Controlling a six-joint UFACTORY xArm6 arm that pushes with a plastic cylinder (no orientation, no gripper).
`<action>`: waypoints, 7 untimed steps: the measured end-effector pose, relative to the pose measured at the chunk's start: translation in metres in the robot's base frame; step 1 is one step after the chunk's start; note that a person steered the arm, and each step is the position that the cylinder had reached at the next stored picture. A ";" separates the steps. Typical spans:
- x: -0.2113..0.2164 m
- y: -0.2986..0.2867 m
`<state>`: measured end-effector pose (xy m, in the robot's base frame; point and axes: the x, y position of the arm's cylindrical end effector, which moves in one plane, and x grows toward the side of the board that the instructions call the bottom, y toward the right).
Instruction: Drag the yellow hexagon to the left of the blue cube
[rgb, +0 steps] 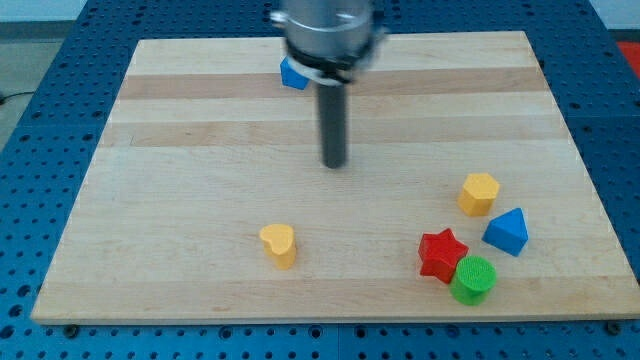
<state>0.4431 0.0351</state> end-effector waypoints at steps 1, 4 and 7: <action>0.000 0.106; 0.117 0.245; 0.060 0.158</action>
<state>0.5035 0.1928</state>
